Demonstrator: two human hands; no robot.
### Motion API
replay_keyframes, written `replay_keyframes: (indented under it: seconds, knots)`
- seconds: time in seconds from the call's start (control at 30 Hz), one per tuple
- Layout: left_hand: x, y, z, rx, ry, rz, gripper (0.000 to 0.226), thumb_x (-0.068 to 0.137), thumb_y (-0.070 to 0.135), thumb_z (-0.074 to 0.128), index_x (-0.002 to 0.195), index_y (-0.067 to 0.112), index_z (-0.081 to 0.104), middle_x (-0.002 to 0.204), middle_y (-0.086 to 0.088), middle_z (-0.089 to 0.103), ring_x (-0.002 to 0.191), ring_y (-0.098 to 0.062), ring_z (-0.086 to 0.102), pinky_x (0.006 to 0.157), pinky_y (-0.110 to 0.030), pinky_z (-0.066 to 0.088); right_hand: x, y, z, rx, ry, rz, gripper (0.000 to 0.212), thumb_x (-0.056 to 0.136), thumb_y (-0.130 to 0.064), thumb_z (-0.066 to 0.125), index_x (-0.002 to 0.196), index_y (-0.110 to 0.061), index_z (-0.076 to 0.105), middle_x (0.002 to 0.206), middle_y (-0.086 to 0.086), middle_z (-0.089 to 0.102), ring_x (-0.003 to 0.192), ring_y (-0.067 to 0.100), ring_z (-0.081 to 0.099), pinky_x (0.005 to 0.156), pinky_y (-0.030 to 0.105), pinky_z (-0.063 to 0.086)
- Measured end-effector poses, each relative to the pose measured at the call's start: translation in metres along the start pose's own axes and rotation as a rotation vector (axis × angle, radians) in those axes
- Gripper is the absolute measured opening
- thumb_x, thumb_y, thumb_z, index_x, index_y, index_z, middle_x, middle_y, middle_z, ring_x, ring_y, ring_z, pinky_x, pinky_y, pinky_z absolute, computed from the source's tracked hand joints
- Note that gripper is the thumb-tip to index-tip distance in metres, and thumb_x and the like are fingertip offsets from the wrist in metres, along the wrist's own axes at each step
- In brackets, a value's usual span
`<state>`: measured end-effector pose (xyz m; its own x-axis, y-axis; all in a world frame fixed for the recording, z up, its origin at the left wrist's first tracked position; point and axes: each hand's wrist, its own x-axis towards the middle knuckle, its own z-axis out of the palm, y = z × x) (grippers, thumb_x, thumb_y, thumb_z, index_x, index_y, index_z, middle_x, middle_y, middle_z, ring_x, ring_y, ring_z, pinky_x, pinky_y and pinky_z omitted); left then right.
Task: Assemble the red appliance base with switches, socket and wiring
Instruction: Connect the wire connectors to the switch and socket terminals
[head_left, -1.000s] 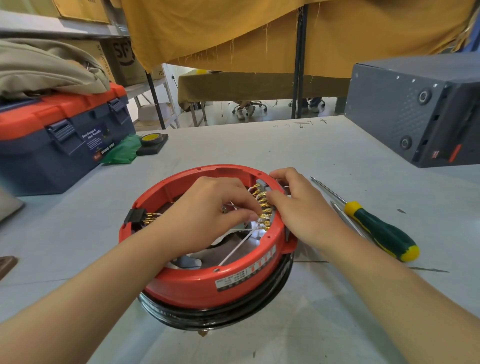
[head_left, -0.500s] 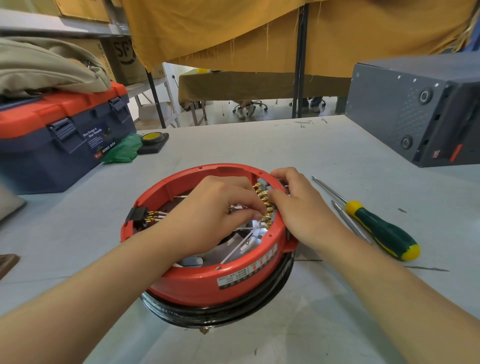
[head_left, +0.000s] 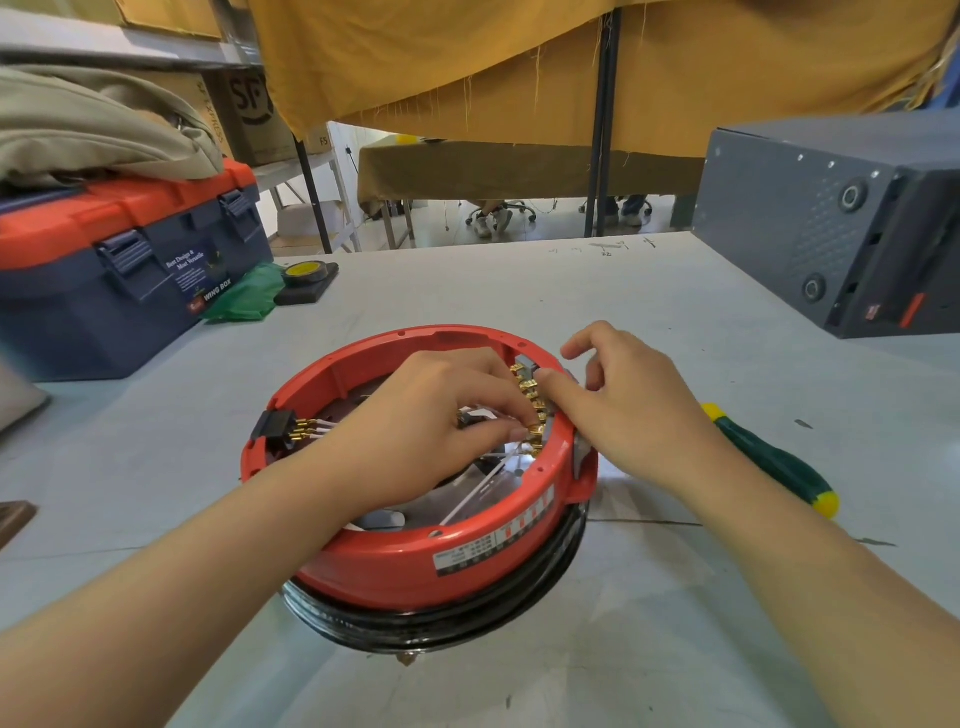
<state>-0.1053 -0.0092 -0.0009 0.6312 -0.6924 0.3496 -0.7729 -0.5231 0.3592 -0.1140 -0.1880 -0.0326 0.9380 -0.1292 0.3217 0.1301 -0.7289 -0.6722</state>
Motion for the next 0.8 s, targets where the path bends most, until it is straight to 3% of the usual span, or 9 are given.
replay_keyframes:
  seconds: [0.13,0.33,0.8]
  knots:
    - [-0.0001,-0.0005,0.0002,-0.002,-0.002,-0.006,0.013,0.083,0.015,0.068,0.093,0.02,0.075,0.096,0.005,0.065,0.086,-0.004,0.059,0.078,-0.021,0.046,-0.0008,-0.0031,-0.0076,-0.001,-0.109,0.039,0.035,0.085,-0.055,0.053,0.099,-0.023,0.054,0.073,0.0,0.066,0.072,0.017,0.063,0.071,0.036,0.052]
    - [0.001,-0.0003,0.0004,0.0,-0.011,-0.027,0.013,0.084,0.015,0.067,0.093,0.02,0.075,0.097,0.004,0.065,0.086,-0.004,0.058,0.078,-0.021,0.045,-0.0029,-0.0074,-0.0085,0.028,-0.204,0.028,0.033,0.087,-0.048,0.054,0.106,-0.021,0.05,0.076,0.0,0.064,0.072,0.018,0.062,0.071,0.038,0.053]
    - [0.0078,0.004,-0.0047,0.041,-0.088,-0.032,0.005,0.082,0.018,0.07,0.085,0.018,0.074,0.085,0.004,0.066,0.074,-0.004,0.055,0.073,-0.023,0.044,0.0015,-0.0007,-0.0104,0.124,-0.267,-0.038,0.024,0.09,-0.042,0.055,0.11,-0.03,0.059,0.042,-0.005,0.048,0.047,0.011,0.046,0.059,0.035,0.047]
